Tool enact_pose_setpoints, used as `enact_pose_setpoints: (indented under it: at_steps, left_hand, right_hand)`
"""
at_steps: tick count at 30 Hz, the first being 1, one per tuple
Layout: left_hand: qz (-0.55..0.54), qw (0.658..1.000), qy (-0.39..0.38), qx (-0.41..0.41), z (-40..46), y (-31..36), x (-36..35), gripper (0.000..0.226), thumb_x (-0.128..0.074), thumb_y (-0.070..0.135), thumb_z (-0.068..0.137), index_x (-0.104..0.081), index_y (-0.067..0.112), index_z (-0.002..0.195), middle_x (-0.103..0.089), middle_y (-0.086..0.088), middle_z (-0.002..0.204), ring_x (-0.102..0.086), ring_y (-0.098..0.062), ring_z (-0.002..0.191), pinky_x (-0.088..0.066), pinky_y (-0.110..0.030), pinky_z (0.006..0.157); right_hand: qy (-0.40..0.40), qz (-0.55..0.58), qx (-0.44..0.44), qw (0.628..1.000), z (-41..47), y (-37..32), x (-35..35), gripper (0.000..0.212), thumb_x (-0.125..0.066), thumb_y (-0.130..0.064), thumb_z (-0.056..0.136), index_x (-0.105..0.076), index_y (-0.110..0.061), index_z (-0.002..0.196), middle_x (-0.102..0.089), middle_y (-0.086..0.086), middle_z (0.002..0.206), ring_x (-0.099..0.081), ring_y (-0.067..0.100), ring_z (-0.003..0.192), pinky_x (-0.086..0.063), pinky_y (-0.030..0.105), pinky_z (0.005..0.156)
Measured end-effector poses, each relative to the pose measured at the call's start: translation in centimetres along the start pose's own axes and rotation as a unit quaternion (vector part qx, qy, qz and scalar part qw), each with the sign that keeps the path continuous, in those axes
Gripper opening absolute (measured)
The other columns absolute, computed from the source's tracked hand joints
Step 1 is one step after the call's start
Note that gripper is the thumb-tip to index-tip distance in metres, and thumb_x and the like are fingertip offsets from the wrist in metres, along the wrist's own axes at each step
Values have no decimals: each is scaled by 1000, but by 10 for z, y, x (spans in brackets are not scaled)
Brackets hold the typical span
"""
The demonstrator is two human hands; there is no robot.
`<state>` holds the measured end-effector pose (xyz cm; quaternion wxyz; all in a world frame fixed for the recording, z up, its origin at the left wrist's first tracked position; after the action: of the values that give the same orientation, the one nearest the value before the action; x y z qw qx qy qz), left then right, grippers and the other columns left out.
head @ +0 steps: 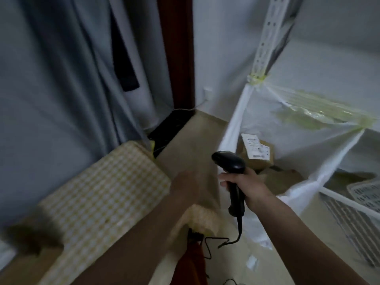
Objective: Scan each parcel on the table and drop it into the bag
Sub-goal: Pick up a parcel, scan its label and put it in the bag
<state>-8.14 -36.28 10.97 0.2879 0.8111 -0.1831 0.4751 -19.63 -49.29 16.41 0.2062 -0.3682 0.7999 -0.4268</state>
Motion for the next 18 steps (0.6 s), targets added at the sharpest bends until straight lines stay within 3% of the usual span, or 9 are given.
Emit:
enact_pose_setpoints:
  at_steps: [3,6,13,18]
  left_hand:
    - [-22,996,32,74,-66,-53,8,44,-46,31,100,-45,14,140,-46,-9,138,-45,-27,127,-39,-35,105]
    - [-37,986,56,153,-128,-102,16,47,-51,35,97,-48,16,139,-47,-9,139,-46,-26,127,-41,-33,103]
    - [-68,950,98,289,-246,-179,23,44,-50,35,97,-50,18,137,-48,-8,138,-45,-26,127,-43,-35,102]
    - [-94,922,131,353,-318,-227,15,46,-52,38,96,-49,21,138,-48,-6,142,-46,-25,130,-42,-33,103]
  right_hand:
    - [-62,-43,4,997,-24,2,-51,10,-72,-3,79,-67,2,86,-65,21,78,-64,35,73,-53,44,75]
    - [-158,-48,9,986,-50,6,-110,5,-66,3,82,-64,-1,81,-61,15,76,-62,20,57,-49,30,60]
    - [-312,-137,44,939,-114,32,-211,20,-74,-5,78,-67,2,96,-64,9,79,-67,24,76,-53,36,69]
    - [-370,-163,33,914,-156,51,-273,13,-75,-4,76,-68,-1,88,-64,13,76,-64,25,76,-47,31,65]
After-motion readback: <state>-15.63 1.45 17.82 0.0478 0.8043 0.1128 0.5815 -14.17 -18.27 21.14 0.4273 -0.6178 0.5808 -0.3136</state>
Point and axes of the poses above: each hand's wrist, its own z-axis towards the middle knuckle, its own x-axis out of the back of the hand, y = z × x, the point moved 1 cm from there along z, towards the middle knuckle
